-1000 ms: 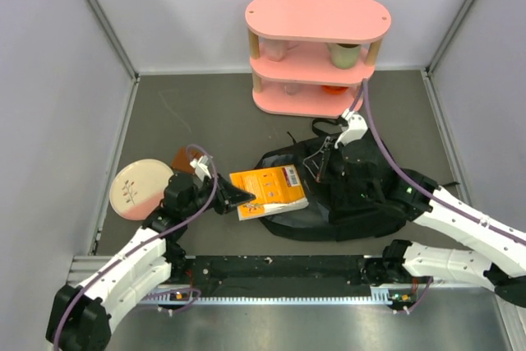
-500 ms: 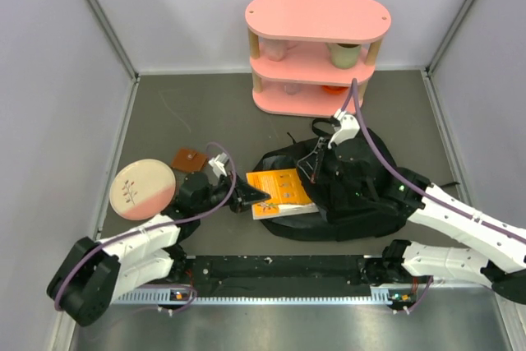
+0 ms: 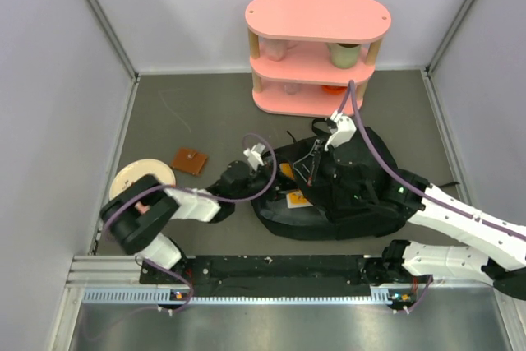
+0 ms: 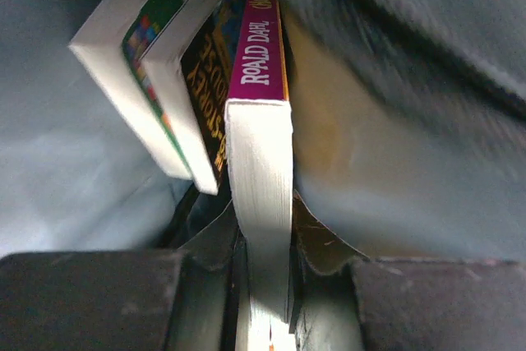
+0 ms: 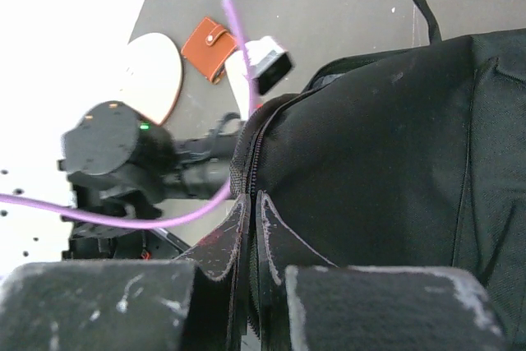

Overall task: Pack the student bag
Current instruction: Place the book in the student bag.

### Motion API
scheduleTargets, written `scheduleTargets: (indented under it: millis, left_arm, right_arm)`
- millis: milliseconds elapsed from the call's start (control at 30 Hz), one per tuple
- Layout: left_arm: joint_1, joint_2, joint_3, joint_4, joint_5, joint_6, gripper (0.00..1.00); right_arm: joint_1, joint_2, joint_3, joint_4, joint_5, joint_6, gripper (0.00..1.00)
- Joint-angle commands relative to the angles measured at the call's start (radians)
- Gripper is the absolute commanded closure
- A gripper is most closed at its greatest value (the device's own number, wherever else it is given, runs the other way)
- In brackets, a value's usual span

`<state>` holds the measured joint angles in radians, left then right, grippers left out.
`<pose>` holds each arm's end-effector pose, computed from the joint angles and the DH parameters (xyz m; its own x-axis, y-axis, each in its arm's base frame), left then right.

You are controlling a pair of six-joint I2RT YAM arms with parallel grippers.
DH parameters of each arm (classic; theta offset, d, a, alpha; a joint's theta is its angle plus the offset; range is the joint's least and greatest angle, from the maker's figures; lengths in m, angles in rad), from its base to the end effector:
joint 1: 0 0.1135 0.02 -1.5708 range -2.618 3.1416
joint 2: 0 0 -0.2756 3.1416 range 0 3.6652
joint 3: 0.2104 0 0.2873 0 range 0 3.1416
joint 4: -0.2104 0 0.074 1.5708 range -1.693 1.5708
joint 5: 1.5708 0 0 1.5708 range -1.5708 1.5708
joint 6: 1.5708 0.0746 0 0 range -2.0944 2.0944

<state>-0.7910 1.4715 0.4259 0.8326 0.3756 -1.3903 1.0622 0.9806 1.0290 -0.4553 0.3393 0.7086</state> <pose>0.2095 -0.2508 0.1444 -0.9254 -0.3657 -0.0992 0.0178 0.2195 -0.9754 0.1565 0.2298 0.3589 -0.5855 0.2101 -0.7830 -0.3869 0.7763 0.4976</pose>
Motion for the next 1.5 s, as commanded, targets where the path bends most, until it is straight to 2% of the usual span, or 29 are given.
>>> scheduleTargets:
  millis: [0, 133, 400, 533, 600, 633, 733, 867, 1000, 1033, 1200, 1233, 1467]
  left_arm:
    - [-0.062, 0.214, 0.122, 0.388, -0.070, -0.114, 1.00]
    - [-0.137, 0.343, 0.192, 0.451, -0.157, -0.153, 1.00]
    - [-0.224, 0.444, 0.274, 0.376, -0.334, -0.099, 1.00]
    - [-0.240, 0.506, 0.274, 0.413, -0.395, -0.118, 0.83]
    - [-0.237, 0.536, 0.275, 0.427, -0.385, -0.133, 0.79]
    - [-0.237, 0.544, 0.278, 0.433, -0.380, -0.127, 0.73]
    - [-0.240, 0.544, 0.275, 0.413, -0.351, -0.107, 0.69]
    - [-0.240, 0.453, 0.237, 0.303, -0.359, -0.053, 0.48]
    - [-0.238, 0.353, 0.197, 0.183, -0.395, 0.000, 0.37]
    - [-0.238, 0.337, 0.192, 0.159, -0.402, 0.013, 0.29]
    - [-0.238, 0.276, 0.169, 0.060, -0.409, 0.037, 0.28]
    - [-0.238, 0.271, 0.168, 0.053, -0.409, 0.039, 0.18]
    - [-0.237, 0.202, 0.204, -0.173, -0.420, 0.089, 0.13]
  right_arm:
    - [0.019, -0.056, 0.037, 0.090, 0.027, 0.012, 1.00]
    - [0.022, -0.066, 0.042, 0.084, 0.033, 0.009, 1.00]
    - [0.024, -0.056, 0.046, 0.081, 0.024, 0.005, 1.00]
    - [0.024, -0.060, 0.045, 0.081, 0.024, 0.005, 1.00]
    - [0.022, -0.063, 0.042, 0.081, 0.027, 0.005, 1.00]
    - [0.024, -0.063, 0.042, 0.079, 0.026, 0.003, 1.00]
    - [0.022, -0.066, 0.042, 0.075, 0.032, -0.001, 1.00]
    - [0.024, -0.071, 0.039, 0.072, 0.033, -0.003, 1.00]
    - [0.024, -0.079, 0.036, 0.069, 0.043, -0.006, 1.00]
    - [0.024, -0.080, 0.036, 0.069, 0.046, -0.008, 1.00]
    - [0.024, -0.086, 0.032, 0.067, 0.053, -0.009, 1.00]
    - [0.024, -0.086, 0.032, 0.066, 0.056, -0.009, 1.00]
    - [0.024, -0.083, 0.032, 0.066, 0.052, -0.012, 1.00]
